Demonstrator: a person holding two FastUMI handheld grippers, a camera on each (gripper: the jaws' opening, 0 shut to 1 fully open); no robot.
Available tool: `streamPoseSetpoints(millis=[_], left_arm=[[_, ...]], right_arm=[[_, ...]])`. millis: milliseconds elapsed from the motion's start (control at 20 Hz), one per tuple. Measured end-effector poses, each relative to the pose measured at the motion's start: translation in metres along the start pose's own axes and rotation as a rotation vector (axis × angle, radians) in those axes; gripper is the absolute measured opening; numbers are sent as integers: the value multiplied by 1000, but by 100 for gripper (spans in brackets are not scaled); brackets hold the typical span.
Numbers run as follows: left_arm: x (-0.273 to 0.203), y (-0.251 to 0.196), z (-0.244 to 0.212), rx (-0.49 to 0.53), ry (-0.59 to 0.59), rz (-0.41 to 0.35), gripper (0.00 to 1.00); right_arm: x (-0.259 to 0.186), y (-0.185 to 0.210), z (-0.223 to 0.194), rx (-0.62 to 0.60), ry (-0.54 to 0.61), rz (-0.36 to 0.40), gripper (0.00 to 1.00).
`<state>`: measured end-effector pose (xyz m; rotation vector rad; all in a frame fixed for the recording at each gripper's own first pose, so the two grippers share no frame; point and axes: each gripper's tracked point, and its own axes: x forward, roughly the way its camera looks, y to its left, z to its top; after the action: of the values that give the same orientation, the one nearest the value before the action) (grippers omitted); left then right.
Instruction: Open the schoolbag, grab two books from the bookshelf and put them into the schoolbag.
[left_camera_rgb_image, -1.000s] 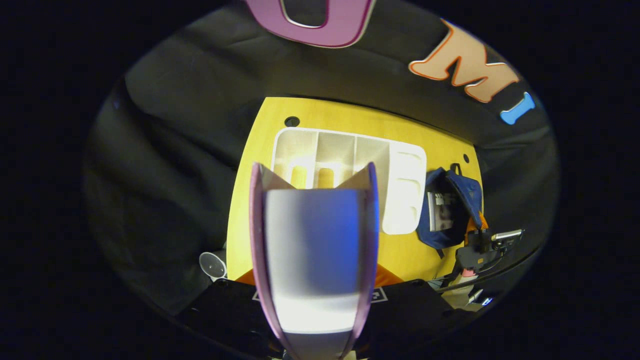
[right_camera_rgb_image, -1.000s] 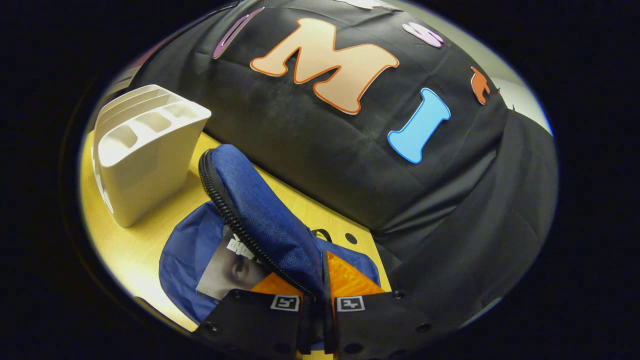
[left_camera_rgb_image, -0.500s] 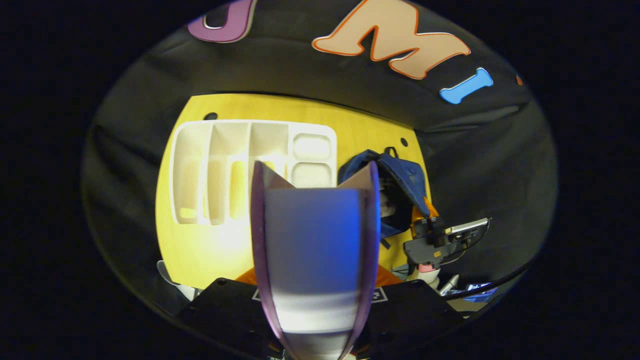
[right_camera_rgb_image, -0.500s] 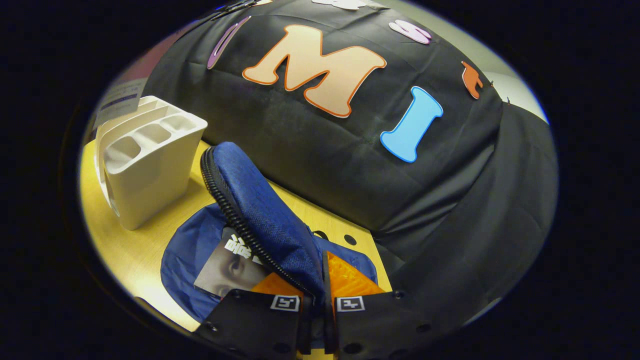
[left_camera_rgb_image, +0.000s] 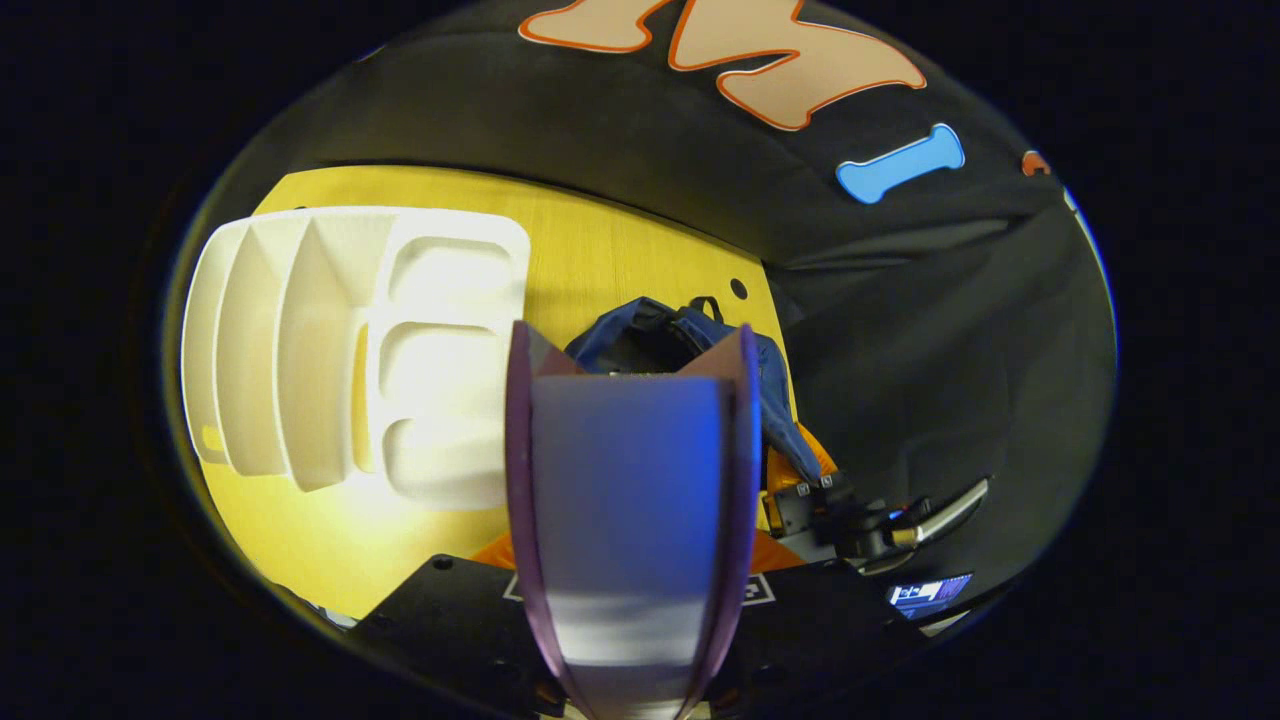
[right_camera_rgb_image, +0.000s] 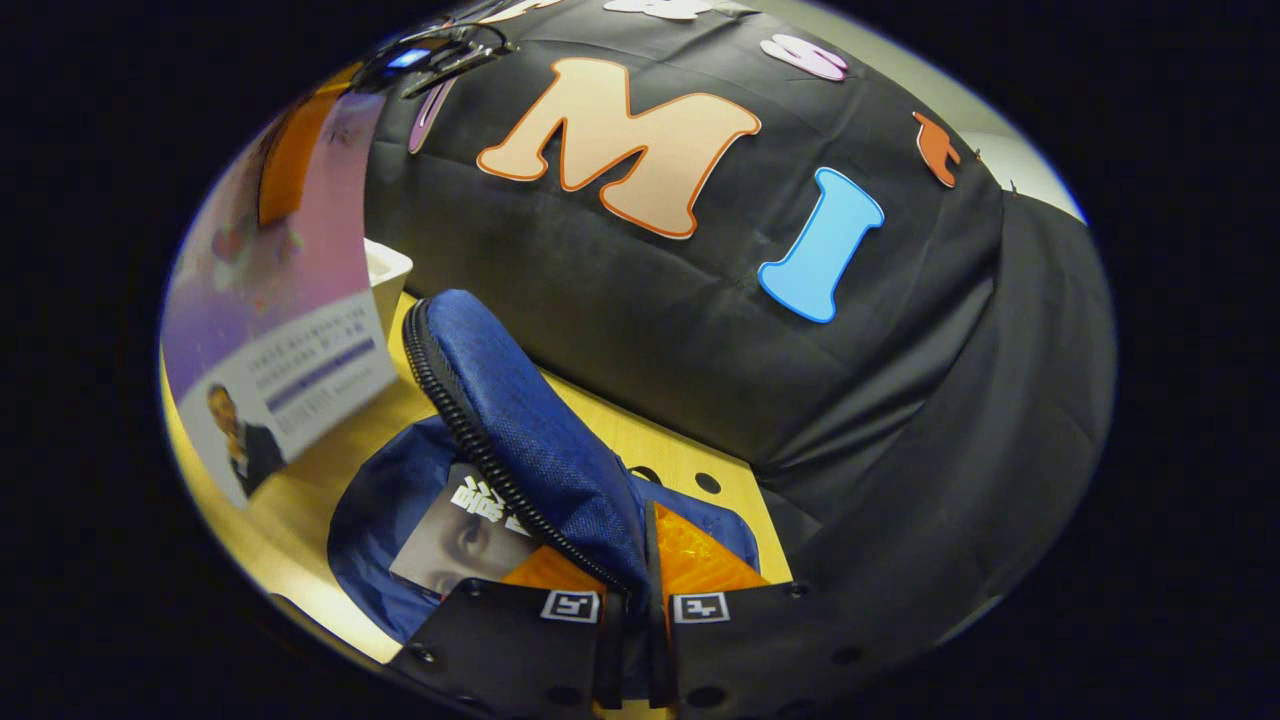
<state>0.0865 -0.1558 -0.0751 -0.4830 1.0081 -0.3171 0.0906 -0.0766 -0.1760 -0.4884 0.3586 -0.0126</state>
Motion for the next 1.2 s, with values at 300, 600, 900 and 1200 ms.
streamPoseSetpoints(millis=[300,600,900,1200], left_arm=[[77,-23,1,-54,-51,-115,40],[138,-44,4,-140,-107,-273,40],[186,-65,8,-185,-157,-400,40],[221,-72,12,-191,-169,-471,39]], right_arm=[[1,-1,5,29,-23,23,16],[2,-4,14,48,-42,50,13],[0,-4,20,37,-68,44,13],[-3,-1,27,21,-92,20,13]])
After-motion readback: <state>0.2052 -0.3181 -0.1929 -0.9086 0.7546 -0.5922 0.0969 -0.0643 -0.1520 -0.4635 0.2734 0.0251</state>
